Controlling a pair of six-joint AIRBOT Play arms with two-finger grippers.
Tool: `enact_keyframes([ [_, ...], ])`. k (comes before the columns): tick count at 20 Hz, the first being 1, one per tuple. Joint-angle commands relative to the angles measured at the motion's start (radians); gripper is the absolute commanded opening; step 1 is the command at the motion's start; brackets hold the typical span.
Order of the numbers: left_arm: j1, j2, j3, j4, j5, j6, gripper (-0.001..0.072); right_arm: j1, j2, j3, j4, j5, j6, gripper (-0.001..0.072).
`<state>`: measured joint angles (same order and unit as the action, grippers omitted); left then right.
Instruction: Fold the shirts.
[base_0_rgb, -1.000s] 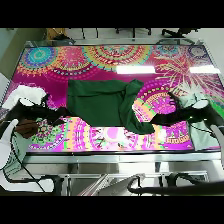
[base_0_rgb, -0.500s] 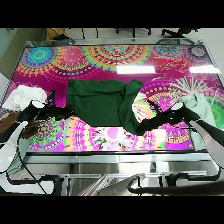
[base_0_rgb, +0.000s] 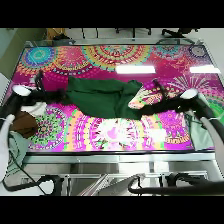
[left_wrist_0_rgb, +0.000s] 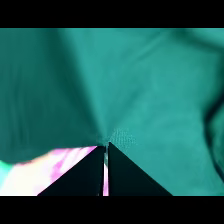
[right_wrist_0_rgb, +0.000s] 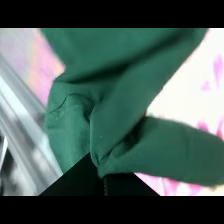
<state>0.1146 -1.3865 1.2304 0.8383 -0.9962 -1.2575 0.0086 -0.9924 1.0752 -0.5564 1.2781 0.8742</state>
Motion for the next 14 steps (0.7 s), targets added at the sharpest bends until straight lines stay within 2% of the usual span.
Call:
enact_keyframes([
  [1, 0.002, 0.173, 0.248, -0.003, -0.118, 0.015, 0.0014, 0.0, 0.119, 0.283, 0.065, -0.04, -0.04, 0.0019],
  [5, 0.002, 0.378, 0.615, 0.014, -0.1, 0.019, 0.0014, 0.0, 0.241, 0.657, 0.063, -0.264, -0.133, 0.0019],
  [8, 0.003, 0.463, 0.801, 0.091, -0.081, 0.019, 0.0014, 0.0, 0.312, 0.779, 0.052, -0.398, -0.221, 0.0019],
  [11, 0.002, 0.513, 0.837, 0.109, -0.081, 0.019, 0.0014, 0.0, 0.344, 0.798, 0.032, -0.418, -0.25, 0.0019],
  [14, 0.002, 0.542, 0.721, 0.112, -0.077, 0.018, 0.0014, 0.0, 0.333, 0.798, 0.033, -0.418, -0.25, 0.0019],
])
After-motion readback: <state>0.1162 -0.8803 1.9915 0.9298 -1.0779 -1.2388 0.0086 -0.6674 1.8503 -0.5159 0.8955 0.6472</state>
